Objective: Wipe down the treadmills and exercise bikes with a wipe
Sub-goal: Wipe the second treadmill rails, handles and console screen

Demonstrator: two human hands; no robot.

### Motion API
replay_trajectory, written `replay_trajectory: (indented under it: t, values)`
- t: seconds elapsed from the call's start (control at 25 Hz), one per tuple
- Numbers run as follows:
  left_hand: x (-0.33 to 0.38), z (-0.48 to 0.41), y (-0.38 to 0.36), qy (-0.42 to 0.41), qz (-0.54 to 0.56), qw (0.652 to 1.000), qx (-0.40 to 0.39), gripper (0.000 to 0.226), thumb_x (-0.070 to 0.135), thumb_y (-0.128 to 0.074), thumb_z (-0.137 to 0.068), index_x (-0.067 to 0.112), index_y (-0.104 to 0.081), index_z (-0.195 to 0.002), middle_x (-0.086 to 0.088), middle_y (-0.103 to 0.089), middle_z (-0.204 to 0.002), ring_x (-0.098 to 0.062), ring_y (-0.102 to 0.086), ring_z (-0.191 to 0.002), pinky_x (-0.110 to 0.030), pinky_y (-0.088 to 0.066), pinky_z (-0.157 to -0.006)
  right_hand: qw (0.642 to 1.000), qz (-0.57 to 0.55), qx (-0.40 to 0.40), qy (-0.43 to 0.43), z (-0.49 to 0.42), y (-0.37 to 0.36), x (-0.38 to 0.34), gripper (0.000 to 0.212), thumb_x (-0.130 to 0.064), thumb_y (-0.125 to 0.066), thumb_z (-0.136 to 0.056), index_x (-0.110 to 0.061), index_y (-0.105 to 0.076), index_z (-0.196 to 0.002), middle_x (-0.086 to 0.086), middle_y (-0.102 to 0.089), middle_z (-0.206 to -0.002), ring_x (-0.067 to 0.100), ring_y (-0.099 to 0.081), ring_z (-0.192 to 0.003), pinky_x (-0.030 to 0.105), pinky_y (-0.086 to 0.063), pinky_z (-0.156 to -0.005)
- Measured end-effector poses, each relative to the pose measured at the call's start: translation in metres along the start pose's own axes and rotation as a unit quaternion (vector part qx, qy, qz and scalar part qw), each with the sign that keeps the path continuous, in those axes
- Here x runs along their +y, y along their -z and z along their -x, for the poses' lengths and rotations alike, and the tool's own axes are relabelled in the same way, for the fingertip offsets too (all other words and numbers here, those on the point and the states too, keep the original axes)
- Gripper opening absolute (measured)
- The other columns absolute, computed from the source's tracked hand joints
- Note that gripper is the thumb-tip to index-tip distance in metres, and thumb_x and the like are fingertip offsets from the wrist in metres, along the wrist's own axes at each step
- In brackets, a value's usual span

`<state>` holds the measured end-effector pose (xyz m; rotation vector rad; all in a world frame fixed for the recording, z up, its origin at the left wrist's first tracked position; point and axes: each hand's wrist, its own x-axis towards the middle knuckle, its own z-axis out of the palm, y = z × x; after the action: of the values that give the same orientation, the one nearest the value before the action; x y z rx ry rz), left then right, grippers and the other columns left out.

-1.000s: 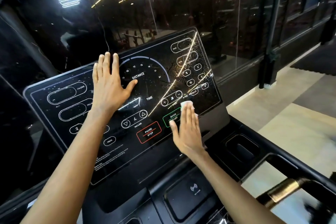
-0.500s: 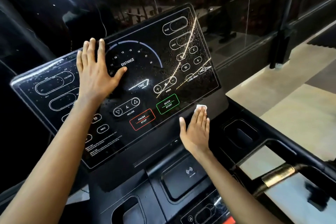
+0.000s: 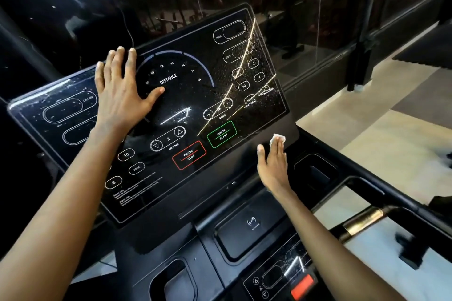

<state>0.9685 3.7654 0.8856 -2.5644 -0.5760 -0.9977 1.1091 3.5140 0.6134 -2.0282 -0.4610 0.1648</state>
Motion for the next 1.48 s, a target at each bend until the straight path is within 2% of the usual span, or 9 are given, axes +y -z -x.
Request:
replay_trajectory:
  t: [0.12,0.28,0.52,0.68,0.84,1.04,1.24,1.4,1.48]
  values:
    - [-0.009,0.004,0.005,-0.002,-0.001,1.000,-0.001,0.094,0.062,-0.059,-0.091,0.012,-0.016,-0.158,-0.017,-0.018,-0.164,-0.030,-0.009,-0.154,-0.046,0.001,-0.123,0.987,0.082,0.022,0.135,0.010,0.001,-0.016,0.068,-0.047,-0.032,-0.105,-0.010,-0.012,-0.159,0.007,-0.009,-0.166,0.013,0.000,-0.153,0.035,-0.002,-0.124]
    - [-0.026,0.016,0.013,0.007,-0.001,1.000,0.007,0.095,0.063,-0.059,-0.090,0.011,-0.017,-0.158,-0.017,-0.019,-0.164,-0.030,-0.011,-0.153,-0.046,-0.001,-0.123,0.957,0.162,-0.050,0.234,0.063,-0.039,-0.027,0.074,-0.051,-0.025,-0.105,-0.011,0.007,-0.158,0.008,0.015,-0.165,0.015,0.017,-0.152,0.041,0.000,-0.126]
    - [-0.037,0.023,0.019,0.000,-0.005,1.000,0.012,0.094,0.065,-0.058,-0.090,0.011,-0.020,-0.158,-0.018,-0.022,-0.163,-0.031,-0.014,-0.152,-0.045,-0.004,-0.123,0.977,0.083,0.017,0.194,0.042,-0.055,-0.063,0.081,-0.054,-0.024,-0.104,-0.005,0.014,-0.156,0.012,0.022,-0.163,0.021,0.020,-0.152,0.047,-0.005,-0.125]
    - [-0.051,0.029,0.024,0.008,0.003,1.000,0.013,0.093,0.064,-0.058,-0.090,0.013,-0.020,-0.158,-0.017,-0.022,-0.163,-0.030,-0.014,-0.153,-0.043,-0.003,-0.123,0.957,0.078,0.061,0.272,0.016,-0.058,-0.118,0.078,-0.048,-0.028,-0.106,-0.001,0.010,-0.156,0.017,0.017,-0.164,0.025,0.017,-0.152,0.045,-0.001,-0.125]
    - [-0.070,0.037,0.031,0.025,0.008,1.000,0.017,0.090,0.064,-0.059,-0.090,0.019,-0.022,-0.158,-0.016,-0.027,-0.160,-0.030,-0.017,-0.152,-0.043,-0.003,-0.123,0.972,0.040,0.100,0.210,-0.023,-0.047,-0.180,0.081,-0.056,-0.021,-0.103,-0.002,0.005,-0.157,0.018,0.010,-0.164,0.025,0.012,-0.153,0.048,-0.005,-0.125]
    - [-0.079,0.041,0.036,0.028,-0.001,0.999,0.018,0.087,0.064,-0.058,-0.090,0.020,-0.024,-0.157,-0.015,-0.030,-0.159,-0.029,-0.020,-0.151,-0.045,-0.007,-0.123,0.923,0.108,0.065,0.365,-0.037,-0.052,-0.242,0.081,-0.057,-0.023,-0.103,-0.005,0.007,-0.157,0.015,0.014,-0.164,0.026,0.016,-0.152,0.046,0.003,-0.125]
    - [-0.088,0.052,0.041,0.042,-0.001,0.999,0.027,0.085,0.062,-0.058,-0.091,0.020,-0.025,-0.157,-0.014,-0.031,-0.159,-0.028,-0.019,-0.151,-0.045,-0.007,-0.123,0.952,0.077,0.111,0.274,-0.057,-0.043,-0.282,0.084,-0.060,-0.021,-0.101,-0.002,0.004,-0.157,0.020,0.009,-0.164,0.030,0.012,-0.152,0.050,-0.001,-0.125]
    - [-0.086,0.053,0.038,0.044,-0.001,0.999,0.024,0.086,0.061,-0.057,-0.091,0.019,-0.024,-0.157,-0.015,-0.029,-0.159,-0.030,-0.018,-0.151,-0.047,-0.008,-0.123,0.891,0.162,0.055,0.421,-0.037,-0.058,-0.293,0.081,-0.056,-0.026,-0.103,-0.004,0.003,-0.158,0.014,0.011,-0.165,0.025,0.013,-0.153,0.045,0.002,-0.125]
    - [-0.085,0.053,0.038,0.047,0.000,0.999,0.026,0.085,0.061,-0.058,-0.091,0.018,-0.025,-0.157,-0.016,-0.030,-0.159,-0.030,-0.018,-0.151,-0.047,-0.008,-0.123,0.896,0.159,0.083,0.406,-0.049,-0.049,-0.289,0.077,-0.055,-0.023,-0.104,-0.006,0.000,-0.158,0.013,0.007,-0.165,0.024,0.008,-0.153,0.044,-0.002,-0.126]
